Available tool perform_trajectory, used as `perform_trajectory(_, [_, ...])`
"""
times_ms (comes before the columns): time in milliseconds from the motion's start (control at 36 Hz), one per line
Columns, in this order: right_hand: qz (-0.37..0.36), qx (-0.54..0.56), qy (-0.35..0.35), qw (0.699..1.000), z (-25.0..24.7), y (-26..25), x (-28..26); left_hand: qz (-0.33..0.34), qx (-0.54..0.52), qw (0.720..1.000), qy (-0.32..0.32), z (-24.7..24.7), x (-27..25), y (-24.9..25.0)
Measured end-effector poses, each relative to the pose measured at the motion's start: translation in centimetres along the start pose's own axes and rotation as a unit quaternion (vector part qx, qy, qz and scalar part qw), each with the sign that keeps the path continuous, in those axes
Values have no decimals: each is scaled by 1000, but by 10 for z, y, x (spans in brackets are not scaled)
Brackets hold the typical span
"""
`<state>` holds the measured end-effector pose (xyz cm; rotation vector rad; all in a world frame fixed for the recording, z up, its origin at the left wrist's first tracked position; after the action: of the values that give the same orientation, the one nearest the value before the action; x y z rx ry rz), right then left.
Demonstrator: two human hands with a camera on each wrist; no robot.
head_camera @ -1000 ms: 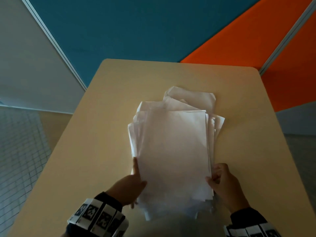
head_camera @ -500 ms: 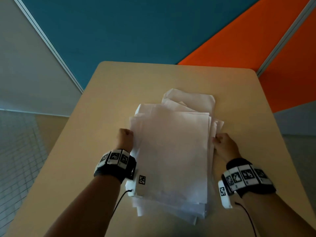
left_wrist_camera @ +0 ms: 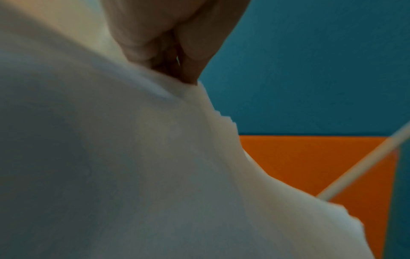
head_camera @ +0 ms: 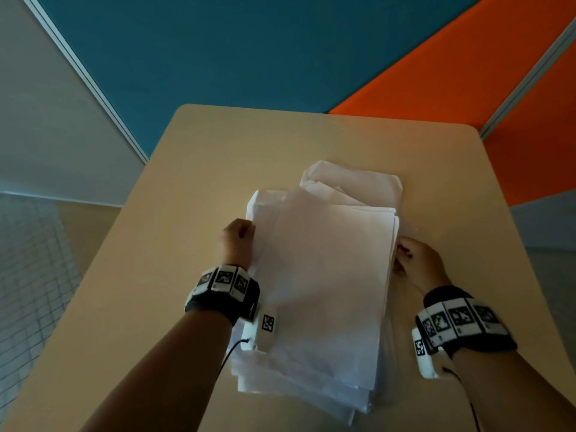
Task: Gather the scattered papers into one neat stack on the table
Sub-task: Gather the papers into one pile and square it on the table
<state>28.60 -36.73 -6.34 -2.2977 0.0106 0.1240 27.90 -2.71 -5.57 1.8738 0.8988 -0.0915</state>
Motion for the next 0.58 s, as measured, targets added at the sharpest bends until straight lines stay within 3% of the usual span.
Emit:
perform_trajectory(111, [55,28,41,997,-6,21,-1,-47,-15,999,11,-6,19,-14])
perform_trajectory(167, [61,2,43,997,-3,18,-2,-37,29,999,10,-1,14,-10])
perform_trajectory(278, [22,-81,-10,996,14,-6,4,11,132,990,-56,31,-13,7])
perform_trajectory(333, [26,-83,-17,996,16,-6,11,21,147,988,-50,32,-13,12])
perform_trajectory(389, [58,-83,19,995,3,1,16,-12,132,991,-18,22,-4,12])
perform_trajectory(444, [149,-71,67,984,-13,17,14,-79,104,991,-4,13,2,5])
perform_trajectory(500, [218,-57,79,971,-17,26,9,-102,128,986,-15,15,4,5])
perform_trajectory(583, [208,-5,84,974,-7,18,13,-97,164,980,-63,32,6,12])
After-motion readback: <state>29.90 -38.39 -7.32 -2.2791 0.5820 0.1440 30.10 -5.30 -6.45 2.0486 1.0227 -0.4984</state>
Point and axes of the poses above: each hand's wrist, its own x-axis towards the middle knuckle, its own z-axis out of the palm, y = z × x, the point moved 8 cm from there along x, towards the middle knuckle, and after that the axes turned 14 degrees about -z, right-handed, at the moved point
